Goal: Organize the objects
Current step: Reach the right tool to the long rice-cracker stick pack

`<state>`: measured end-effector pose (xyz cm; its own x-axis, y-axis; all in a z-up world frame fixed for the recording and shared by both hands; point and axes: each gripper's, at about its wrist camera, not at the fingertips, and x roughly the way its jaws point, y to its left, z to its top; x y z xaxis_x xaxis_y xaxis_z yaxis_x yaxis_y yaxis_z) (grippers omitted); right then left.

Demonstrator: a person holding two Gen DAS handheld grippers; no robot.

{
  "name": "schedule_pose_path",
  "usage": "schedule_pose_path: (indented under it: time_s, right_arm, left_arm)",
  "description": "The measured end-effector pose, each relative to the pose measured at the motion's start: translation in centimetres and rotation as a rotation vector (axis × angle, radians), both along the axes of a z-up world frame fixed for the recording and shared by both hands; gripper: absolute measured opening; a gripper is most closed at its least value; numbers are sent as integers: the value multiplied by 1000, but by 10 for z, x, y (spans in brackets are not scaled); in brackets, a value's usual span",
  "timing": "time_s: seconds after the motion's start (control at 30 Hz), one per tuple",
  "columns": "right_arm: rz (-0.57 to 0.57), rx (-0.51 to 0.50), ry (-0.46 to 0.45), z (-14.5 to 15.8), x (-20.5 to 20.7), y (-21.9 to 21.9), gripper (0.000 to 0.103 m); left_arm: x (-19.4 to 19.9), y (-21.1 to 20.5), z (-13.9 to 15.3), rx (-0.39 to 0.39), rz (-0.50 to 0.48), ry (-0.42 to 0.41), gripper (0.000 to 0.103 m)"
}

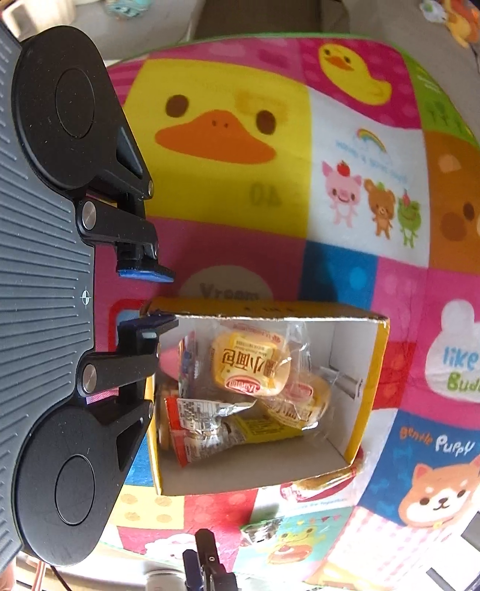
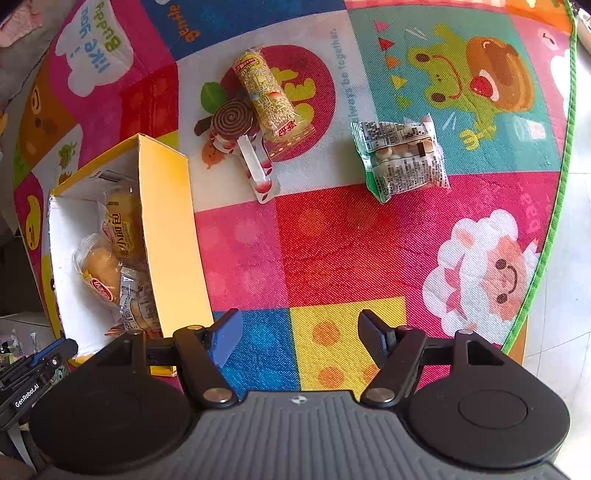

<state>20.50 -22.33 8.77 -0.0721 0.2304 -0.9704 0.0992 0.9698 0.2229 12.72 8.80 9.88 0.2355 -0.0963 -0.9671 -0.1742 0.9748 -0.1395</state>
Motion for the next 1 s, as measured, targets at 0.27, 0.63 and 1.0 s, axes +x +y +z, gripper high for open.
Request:
schedule_pose_path:
  time_s: [0.27, 0.63, 1.0]
  right_arm:
    - [5, 0, -4, 1, -2, 6, 70]
    - [63, -63, -30, -7, 12, 2, 70]
    - [266, -167, -164, -14, 82, 15, 70]
  left_arm:
    - [3, -4, -2, -15, -39, -9, 10]
    - [-4, -11, 3, -3, -79, -46, 7]
    - [7, -15, -13, 29, -6, -1, 7]
